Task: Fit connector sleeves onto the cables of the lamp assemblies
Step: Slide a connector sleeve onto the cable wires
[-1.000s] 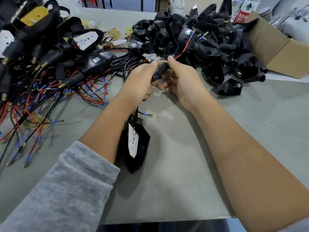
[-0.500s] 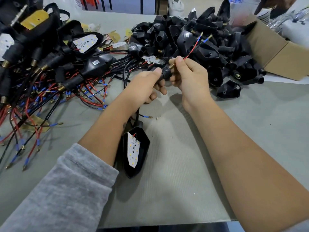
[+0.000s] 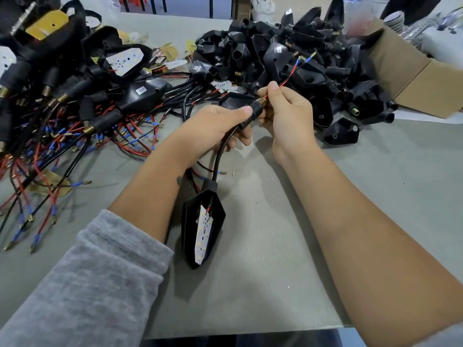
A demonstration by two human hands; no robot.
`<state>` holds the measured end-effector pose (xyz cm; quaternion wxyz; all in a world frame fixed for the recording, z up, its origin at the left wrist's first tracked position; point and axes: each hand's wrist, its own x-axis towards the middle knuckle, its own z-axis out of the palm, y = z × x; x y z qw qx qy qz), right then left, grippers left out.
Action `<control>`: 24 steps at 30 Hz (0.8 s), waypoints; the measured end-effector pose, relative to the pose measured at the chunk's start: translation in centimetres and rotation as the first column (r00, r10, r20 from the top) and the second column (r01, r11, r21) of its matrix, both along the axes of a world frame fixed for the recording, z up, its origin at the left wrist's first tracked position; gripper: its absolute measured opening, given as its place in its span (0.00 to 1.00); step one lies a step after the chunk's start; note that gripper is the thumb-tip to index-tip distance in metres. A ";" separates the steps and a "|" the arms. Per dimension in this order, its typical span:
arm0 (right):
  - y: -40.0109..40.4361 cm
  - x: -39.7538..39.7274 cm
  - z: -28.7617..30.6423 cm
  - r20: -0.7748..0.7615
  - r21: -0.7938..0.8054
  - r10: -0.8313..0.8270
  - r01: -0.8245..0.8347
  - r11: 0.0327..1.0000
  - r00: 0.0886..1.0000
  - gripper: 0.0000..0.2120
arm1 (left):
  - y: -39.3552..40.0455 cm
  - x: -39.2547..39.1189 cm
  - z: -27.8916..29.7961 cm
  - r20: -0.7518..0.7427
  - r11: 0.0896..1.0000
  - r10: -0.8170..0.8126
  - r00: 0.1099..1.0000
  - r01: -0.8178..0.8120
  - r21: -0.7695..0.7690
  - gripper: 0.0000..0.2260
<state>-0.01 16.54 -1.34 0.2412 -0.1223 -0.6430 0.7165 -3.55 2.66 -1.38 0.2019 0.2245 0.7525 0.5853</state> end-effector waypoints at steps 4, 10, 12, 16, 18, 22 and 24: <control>0.0 0.0 0.0 -0.018 -0.032 -0.003 0.002 0.999 1.000 0.13 | -0.1 0.0 0.1 -0.022 0.999 -0.020 1.000 0.019 -0.038 0.22; 0.3 -0.1 0.0 -0.030 -0.065 -0.019 0.017 0.998 0.999 0.14 | 0.1 -0.1 -0.3 0.002 0.998 0.047 0.999 -0.047 -0.051 0.23; 0.2 -0.1 0.0 -0.028 -0.061 -0.023 0.021 0.998 0.999 0.14 | 0.0 -0.2 -0.4 -0.016 0.998 0.036 0.999 -0.037 -0.058 0.25; 0.2 -0.2 0.0 -0.004 -0.089 -0.024 0.023 0.996 1.000 0.14 | 0.0 -0.2 -0.5 -0.060 0.997 0.029 0.998 -0.034 -0.071 0.20; 0.1 -0.2 0.1 0.009 -0.094 -0.028 0.029 0.995 1.000 0.14 | 0.0 -0.1 -0.4 -0.064 0.998 0.027 0.998 -0.031 -0.063 0.17; 0.5 -0.2 -0.1 -0.004 -0.123 -0.060 0.059 0.991 0.998 0.14 | -0.2 0.3 -0.1 -0.088 0.998 -0.041 0.995 0.038 -0.045 0.14; 0.8 -0.3 -0.1 -0.019 -0.154 -0.083 0.079 0.985 0.996 0.14 | -0.2 0.4 -0.1 -0.097 0.997 -0.061 0.993 0.057 -0.046 0.16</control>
